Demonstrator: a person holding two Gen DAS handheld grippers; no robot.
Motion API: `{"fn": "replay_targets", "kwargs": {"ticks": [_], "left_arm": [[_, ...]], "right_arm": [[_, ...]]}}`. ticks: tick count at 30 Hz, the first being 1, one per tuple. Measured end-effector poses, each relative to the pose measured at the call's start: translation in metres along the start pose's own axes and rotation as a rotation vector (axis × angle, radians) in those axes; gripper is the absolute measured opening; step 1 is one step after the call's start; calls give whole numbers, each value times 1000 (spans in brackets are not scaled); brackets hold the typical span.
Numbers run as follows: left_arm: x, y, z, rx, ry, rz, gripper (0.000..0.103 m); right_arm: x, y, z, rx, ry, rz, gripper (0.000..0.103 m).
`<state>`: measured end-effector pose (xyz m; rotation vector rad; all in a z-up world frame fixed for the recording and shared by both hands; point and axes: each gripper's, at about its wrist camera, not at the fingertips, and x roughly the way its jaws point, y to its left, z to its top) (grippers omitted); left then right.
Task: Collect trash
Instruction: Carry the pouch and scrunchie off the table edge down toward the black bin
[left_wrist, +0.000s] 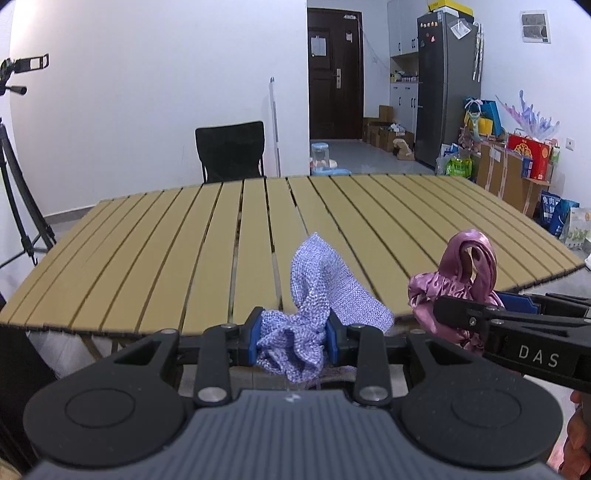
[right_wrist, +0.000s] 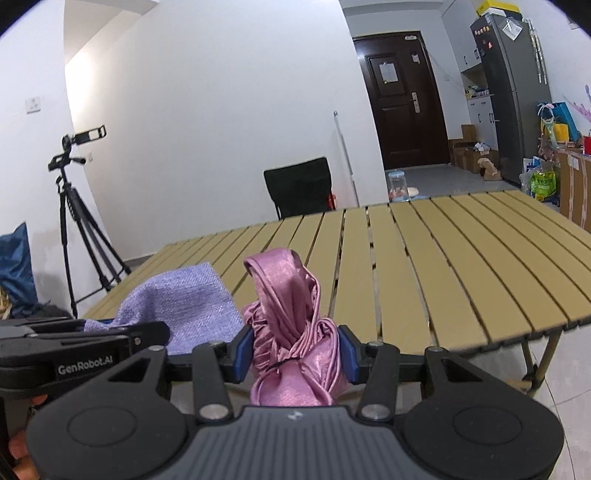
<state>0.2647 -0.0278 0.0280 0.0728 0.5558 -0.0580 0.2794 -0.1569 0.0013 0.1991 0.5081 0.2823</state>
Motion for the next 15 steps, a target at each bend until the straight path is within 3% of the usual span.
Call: {"fn": "replay_targets", "kwargs": {"ticks": [15], "left_arm": [[0, 7, -92, 30, 131, -5, 33]], "right_arm": [[1, -2, -101, 12, 184, -21, 46]]}}
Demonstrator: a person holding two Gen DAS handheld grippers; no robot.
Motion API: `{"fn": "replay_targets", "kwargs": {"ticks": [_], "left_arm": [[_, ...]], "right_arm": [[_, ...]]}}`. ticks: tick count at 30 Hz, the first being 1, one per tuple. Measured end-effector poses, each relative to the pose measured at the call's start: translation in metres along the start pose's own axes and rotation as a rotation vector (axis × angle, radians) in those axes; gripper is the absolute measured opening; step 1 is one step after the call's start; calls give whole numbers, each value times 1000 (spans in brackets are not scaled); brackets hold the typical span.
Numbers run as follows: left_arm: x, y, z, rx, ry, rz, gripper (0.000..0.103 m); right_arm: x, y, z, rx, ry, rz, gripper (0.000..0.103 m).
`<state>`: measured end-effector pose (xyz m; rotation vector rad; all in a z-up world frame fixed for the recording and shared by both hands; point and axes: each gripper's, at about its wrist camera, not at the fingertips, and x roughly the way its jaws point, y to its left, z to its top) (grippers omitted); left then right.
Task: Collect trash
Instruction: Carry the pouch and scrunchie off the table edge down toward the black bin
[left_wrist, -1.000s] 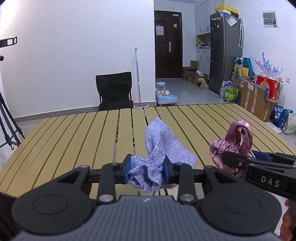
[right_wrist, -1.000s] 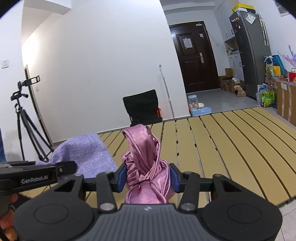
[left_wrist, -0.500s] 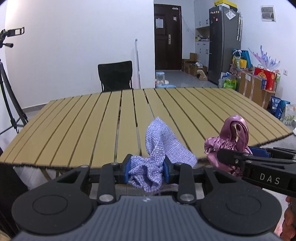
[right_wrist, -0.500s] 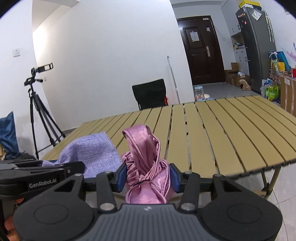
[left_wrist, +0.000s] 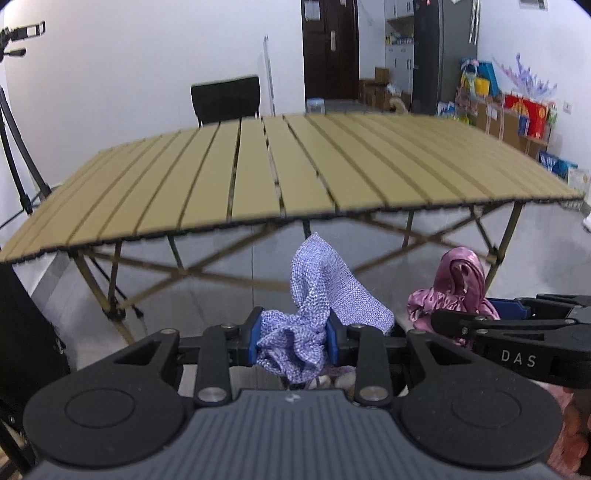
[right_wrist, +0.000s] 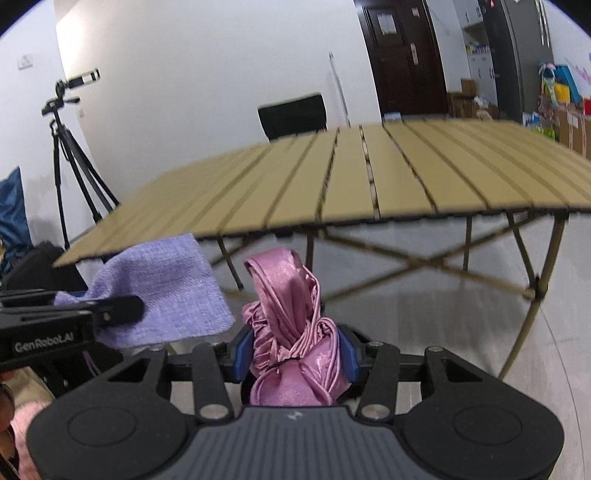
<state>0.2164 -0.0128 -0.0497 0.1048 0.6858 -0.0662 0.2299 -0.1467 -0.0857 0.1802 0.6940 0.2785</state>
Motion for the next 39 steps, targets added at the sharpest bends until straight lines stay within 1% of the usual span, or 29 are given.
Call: {"fn": "replay_targets", "kwargs": {"ticks": [9, 13, 17, 21, 28, 39], "left_arm": [[33, 2, -49, -17, 140, 17, 33], [45, 7, -65, -33, 182, 29, 33], [60, 14, -77, -70, 210, 42, 33], [71, 20, -87, -78, 230, 67, 33], [83, 32, -92, -109, 269, 68, 33], [91, 33, -89, -128, 309, 88, 33]], "right_arm": [[26, -9, -57, 12, 142, -37, 46], [37, -17, -77, 14, 200, -57, 46], [42, -28, -91, 32, 232, -89, 46], [48, -38, -96, 64, 258, -108, 46], [62, -48, -101, 102, 295, -124, 46], [70, -58, -98, 137, 294, -138, 46]]}}
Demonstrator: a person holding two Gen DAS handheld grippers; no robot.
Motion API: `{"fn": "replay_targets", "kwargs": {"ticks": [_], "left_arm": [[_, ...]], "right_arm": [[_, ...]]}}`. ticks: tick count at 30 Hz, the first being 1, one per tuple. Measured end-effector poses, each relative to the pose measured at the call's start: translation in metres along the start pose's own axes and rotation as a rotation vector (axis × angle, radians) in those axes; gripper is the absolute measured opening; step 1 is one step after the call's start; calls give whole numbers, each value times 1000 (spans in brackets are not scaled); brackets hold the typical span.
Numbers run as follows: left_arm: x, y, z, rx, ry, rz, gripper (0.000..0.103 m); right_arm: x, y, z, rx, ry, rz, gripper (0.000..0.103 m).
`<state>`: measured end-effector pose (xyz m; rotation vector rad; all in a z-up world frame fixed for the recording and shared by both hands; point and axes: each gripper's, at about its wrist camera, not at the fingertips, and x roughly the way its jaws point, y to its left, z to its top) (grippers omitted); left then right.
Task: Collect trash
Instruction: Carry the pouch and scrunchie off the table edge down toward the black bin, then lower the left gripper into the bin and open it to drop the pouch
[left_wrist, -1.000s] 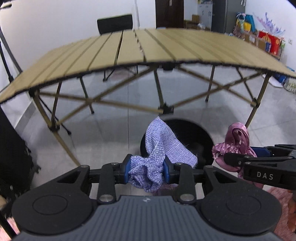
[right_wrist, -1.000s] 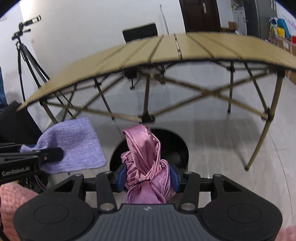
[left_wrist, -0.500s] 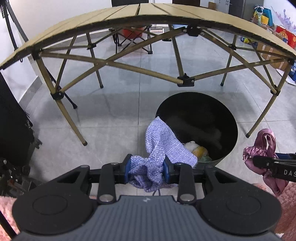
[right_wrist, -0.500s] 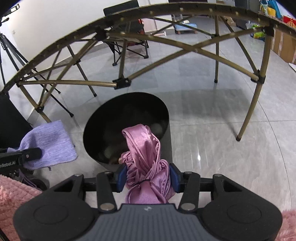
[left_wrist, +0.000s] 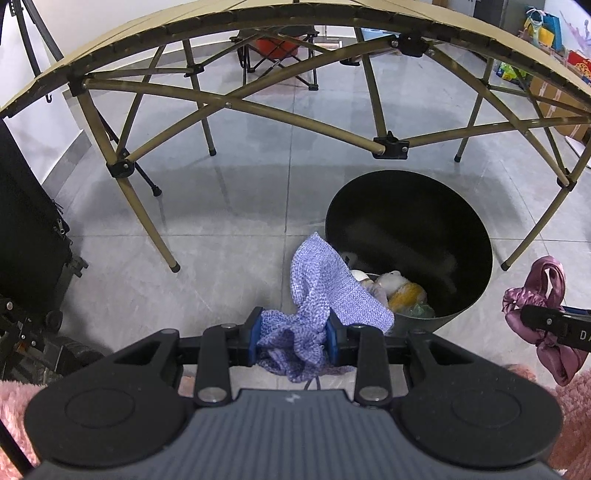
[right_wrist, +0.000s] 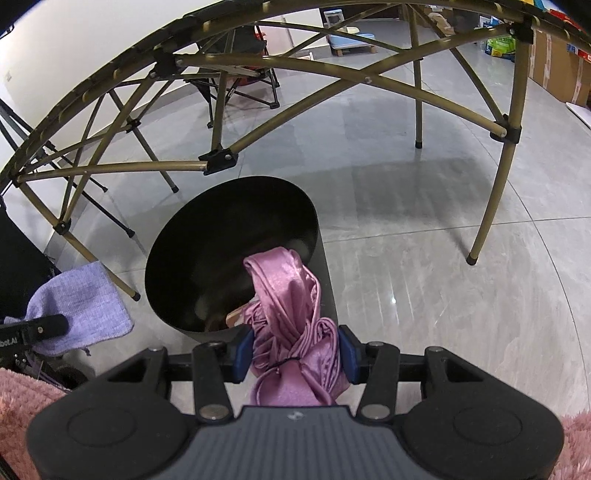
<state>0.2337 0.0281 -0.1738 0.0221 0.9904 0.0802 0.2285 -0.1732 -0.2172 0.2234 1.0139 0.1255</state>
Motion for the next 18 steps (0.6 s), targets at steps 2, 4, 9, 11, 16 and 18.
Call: {"fn": "replay_targets", "kwargs": {"ticks": [2, 4, 9, 11, 16, 18], "left_arm": [[1, -2, 3, -1, 4, 1, 33], [2, -4, 6, -2, 6, 3, 33], [2, -14, 16, 1, -1, 0, 33], [2, -22, 22, 10, -11, -6, 33], [7, -45, 38, 35, -28, -16, 33], [10, -51, 43, 43, -29, -22, 33]], "right_arm": [[0, -2, 0, 4, -3, -4, 46], [-1, -5, 1, 18, -7, -4, 46], [-5, -15, 2, 54, -28, -4, 46], [-5, -19, 2, 67, -32, -8, 46], [-6, -34, 3, 101, -46, -24, 46], [-6, -39, 4, 112, -49, -29, 46]]}}
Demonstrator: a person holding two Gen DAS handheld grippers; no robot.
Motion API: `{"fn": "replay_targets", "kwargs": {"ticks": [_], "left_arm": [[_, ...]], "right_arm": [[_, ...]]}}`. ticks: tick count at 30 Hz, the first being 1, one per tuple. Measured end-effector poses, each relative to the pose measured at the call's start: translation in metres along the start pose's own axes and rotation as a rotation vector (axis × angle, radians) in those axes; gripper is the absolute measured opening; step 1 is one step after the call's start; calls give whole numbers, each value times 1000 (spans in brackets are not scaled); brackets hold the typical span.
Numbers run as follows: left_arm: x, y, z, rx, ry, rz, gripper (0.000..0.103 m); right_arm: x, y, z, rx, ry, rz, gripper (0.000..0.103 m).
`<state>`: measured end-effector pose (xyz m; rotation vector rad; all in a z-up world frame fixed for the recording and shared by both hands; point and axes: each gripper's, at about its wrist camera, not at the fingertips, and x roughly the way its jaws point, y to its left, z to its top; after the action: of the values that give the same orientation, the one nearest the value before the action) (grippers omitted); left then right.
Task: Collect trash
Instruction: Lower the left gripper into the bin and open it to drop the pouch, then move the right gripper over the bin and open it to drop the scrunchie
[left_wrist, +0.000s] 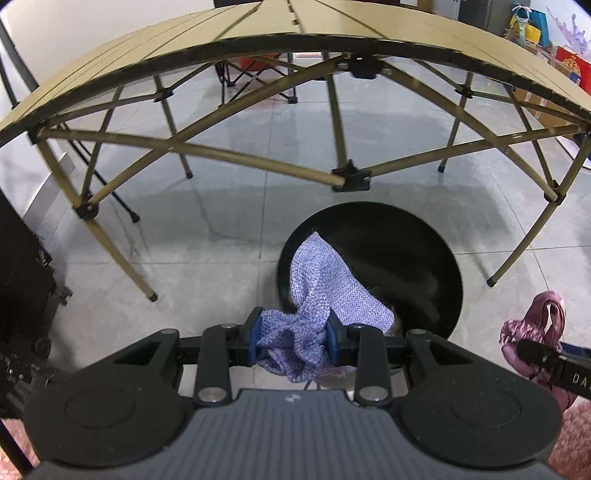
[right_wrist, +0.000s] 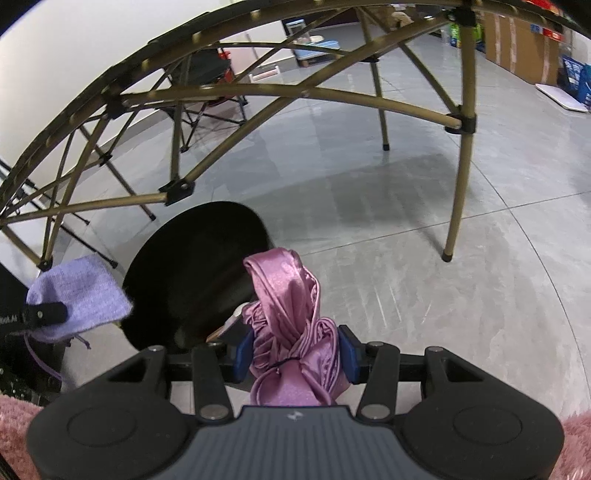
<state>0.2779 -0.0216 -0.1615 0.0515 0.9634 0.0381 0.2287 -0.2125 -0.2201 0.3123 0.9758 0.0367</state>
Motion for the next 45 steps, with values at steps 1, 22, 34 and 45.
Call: {"fn": "replay_targets", "kwargs": {"ticks": [1, 22, 34, 45], "left_arm": [[2, -4, 2, 7, 1, -1, 33], [49, -65, 33, 41, 64, 4, 33], [43, -70, 35, 57, 0, 59, 91], [39, -65, 34, 47, -3, 72, 103]], "right_arm": [[0, -4, 0, 10, -1, -1, 46], [6, -49, 6, 126, -24, -59, 46], [9, -45, 5, 109, -10, -60, 46], [10, -43, 5, 93, -3, -49, 46]]}}
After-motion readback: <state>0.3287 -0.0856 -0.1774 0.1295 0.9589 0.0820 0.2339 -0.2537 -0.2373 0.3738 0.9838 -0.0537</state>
